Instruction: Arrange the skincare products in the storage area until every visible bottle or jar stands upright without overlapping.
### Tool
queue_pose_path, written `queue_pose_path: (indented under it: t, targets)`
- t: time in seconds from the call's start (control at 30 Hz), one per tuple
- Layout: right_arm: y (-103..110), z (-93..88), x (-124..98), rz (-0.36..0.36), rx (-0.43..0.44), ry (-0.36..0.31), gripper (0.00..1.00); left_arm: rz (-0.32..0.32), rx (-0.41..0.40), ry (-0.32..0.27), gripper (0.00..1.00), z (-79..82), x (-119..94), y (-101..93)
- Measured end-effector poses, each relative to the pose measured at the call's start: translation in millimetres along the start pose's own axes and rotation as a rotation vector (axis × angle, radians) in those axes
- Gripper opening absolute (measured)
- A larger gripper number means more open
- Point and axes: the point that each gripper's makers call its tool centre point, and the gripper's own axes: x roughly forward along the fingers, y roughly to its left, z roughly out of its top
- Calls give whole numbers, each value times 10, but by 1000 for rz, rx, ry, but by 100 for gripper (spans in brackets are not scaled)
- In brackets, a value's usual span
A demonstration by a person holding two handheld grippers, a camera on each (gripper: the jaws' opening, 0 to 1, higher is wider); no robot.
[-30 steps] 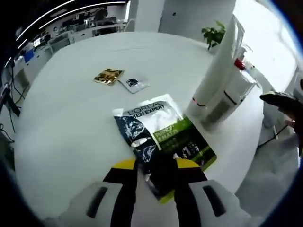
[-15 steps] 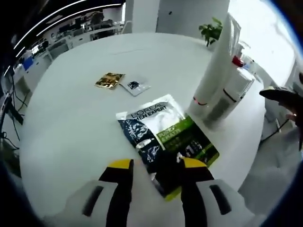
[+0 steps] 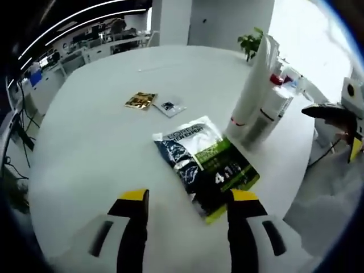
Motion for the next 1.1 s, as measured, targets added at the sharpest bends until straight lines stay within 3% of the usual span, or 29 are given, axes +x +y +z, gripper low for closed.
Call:
queue_pose_path:
  t: [0.53, 0.7, 1.1]
  targets:
    - [-16, 10, -4, -16, -14, -3, 99, -53, -36, -90, 77, -29, -467, -113]
    - [-20, -7, 0, -22, -31, 11, 99, -53, -8, -144, 82, 36, -620, -130]
    - [-20, -14, -15, -35, -49, 17, 99, -71, -1, -185, 90, 8, -767, -209]
